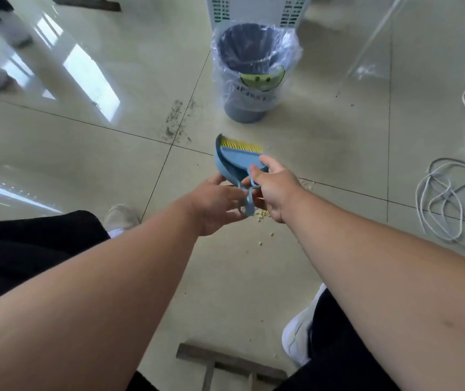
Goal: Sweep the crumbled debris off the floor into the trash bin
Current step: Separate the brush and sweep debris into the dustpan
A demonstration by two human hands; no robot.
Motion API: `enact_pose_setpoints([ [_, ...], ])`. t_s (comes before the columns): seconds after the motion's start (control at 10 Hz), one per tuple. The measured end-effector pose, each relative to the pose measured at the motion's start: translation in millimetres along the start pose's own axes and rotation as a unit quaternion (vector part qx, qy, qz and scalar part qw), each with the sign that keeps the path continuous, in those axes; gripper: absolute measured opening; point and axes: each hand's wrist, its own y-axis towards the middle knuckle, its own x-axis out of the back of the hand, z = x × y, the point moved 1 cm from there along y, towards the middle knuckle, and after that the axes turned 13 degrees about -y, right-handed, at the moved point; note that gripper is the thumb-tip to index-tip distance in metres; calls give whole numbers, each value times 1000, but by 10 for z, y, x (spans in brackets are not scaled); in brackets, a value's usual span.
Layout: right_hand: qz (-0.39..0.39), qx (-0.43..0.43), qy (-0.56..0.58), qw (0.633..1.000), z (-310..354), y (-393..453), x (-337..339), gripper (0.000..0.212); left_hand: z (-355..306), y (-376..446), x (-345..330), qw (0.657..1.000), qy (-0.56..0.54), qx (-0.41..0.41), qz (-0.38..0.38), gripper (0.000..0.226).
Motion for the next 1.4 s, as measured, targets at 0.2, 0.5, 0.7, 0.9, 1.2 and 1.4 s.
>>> enact_pose_setpoints([
  [0.2,-60,-31,-136,988,-222,386,25,81,-38,449,614,971,162,42,-169,40],
  [0.5,90,-156,-557,811,-702,647,297,28,316,706,1352,895,357,140,-229,27],
  [0.7,133,-120,-576,798,-948,840,254,33,459,756,1582,857,444,177,-194,21],
  [0.9,179,-78,-628,753,-992,994,374,32,444,925,1635,830,499,174,-178,18],
  [1.2,155,-15,-703,694,-1020,1390,588,26,494,1151,1717,804,537,161,-198,21],
  [1.4,69,21,-717,693,-661,1805,914,20,453,1293,1709,807,535,146,-203,23],
])
